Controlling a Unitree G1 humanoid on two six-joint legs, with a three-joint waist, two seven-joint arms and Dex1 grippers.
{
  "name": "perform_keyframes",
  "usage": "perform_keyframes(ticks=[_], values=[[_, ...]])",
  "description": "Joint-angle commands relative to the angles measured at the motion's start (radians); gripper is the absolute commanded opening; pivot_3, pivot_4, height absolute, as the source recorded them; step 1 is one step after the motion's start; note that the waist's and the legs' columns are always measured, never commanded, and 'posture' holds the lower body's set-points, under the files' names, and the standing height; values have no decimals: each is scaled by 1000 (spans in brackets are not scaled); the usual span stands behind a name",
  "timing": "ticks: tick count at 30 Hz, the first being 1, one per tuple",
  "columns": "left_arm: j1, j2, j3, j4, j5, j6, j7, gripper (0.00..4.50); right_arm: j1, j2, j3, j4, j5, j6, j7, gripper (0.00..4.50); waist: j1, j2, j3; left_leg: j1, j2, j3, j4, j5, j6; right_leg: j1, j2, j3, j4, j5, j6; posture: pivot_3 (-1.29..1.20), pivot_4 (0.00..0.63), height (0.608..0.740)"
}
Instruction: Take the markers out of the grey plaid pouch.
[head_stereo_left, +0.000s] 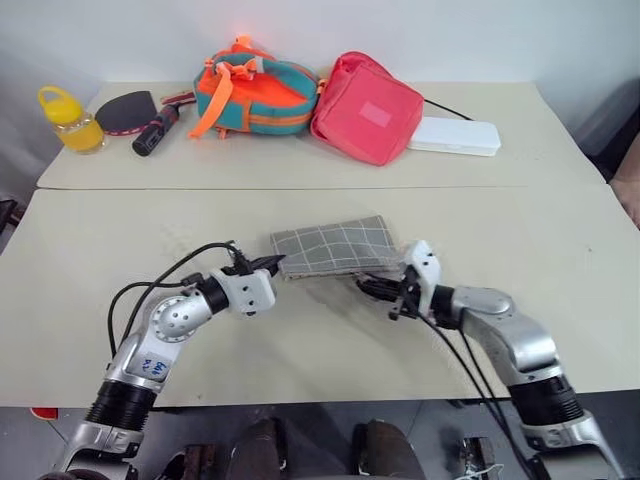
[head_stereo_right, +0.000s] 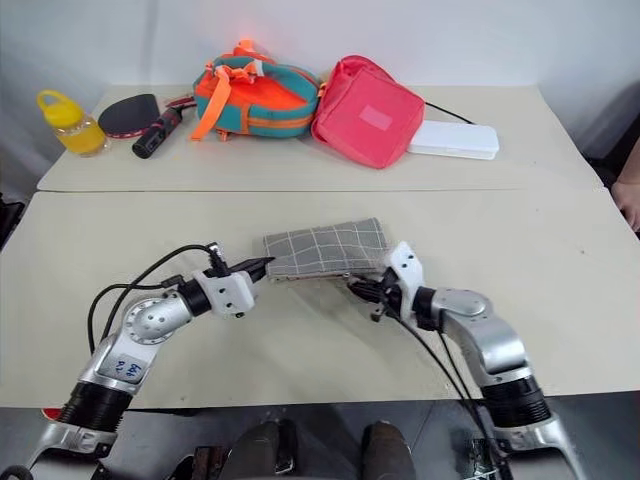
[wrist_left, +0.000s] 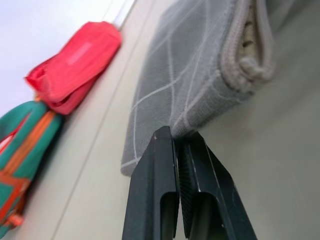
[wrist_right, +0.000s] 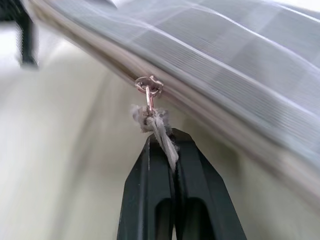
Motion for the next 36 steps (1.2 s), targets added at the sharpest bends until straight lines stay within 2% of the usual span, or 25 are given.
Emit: perform_keyframes(ticks=[1, 10, 13, 17, 22, 26, 28, 31, 32, 36], values=[[13, 23, 65, 3, -67, -14, 1, 0, -14, -66, -67, 87, -35, -79, 31, 7, -3, 0, 0, 0, 0, 0, 0, 0, 0, 0, 0, 0, 0, 0, 0, 0, 150, 740], [31, 10, 51, 5, -86, -19, -7, 0, -15, -89, -72, 130, -50, -139, 67, 7, -6, 0, 0, 0, 0, 0, 0, 0, 0, 0, 0, 0, 0, 0, 0, 0, 150, 740], [30, -10, 45, -1, -108, 14, -17, 0, -18, -85, -92, 76, -3, -112, 87, 606, -5, 0, 0, 0, 0, 0, 0, 0, 0, 0, 0, 0, 0, 0, 0, 0, 150, 740], [38, -22, 35, -15, -114, 36, -28, 0, -18, -126, -132, 6, 48, -70, 138, 1957, -5, 0, 0, 0, 0, 0, 0, 0, 0, 0, 0, 0, 0, 0, 0, 0, 150, 740], [37, -39, 34, -33, -107, 63, -24, 0, -44, -145, -198, -75, 68, -91, 109, 1957, -4, 0, 0, 0, 0, 0, 0, 0, 0, 0, 0, 0, 0, 0, 0, 0, 150, 740], [15, -71, 27, -46, -124, 102, -28, 0, -65, -58, -149, -197, 57, -144, 50, 1957, -9, 0, 0, 0, 0, 0, 0, 0, 0, 0, 0, 0, 0, 0, 0, 0, 150, 740], [5, -80, 24, -46, -121, 107, -31, 0, -45, -19, -88, -257, 34, -152, 38, 1299, -7, 0, 0, 0, 1, 0, 0, 0, -1, 0, 1, 0, 1, 0, 0, 0, 150, 740], [-4, -94, 19, -52, -120, 109, -33, 0, 5, 17, 23, -289, -84, -228, 2, 235, -3, 0, 0, 0, 1, 0, 0, 0, -1, 0, 1, 0, 0, 0, 0, 0, 150, 740], [-5, -98, 17, -55, -122, 112, -34, 0, 16, 30, 40, -284, -111, -242, -22, 33, -1, 0, 0, 0, 0, 0, 0, 0, -1, 0, 0, 0, 0, 0, 0, 0, 150, 740], [-5, -103, 13, -60, -117, 113, -40, 0, 22, 62, 74, -230, -209, -322, -92, 33, -2, 0, 0, 0, -1, 0, 1, 0, 0, 0, -1, 0, 0, 0, 1, 0, 150, 740]])
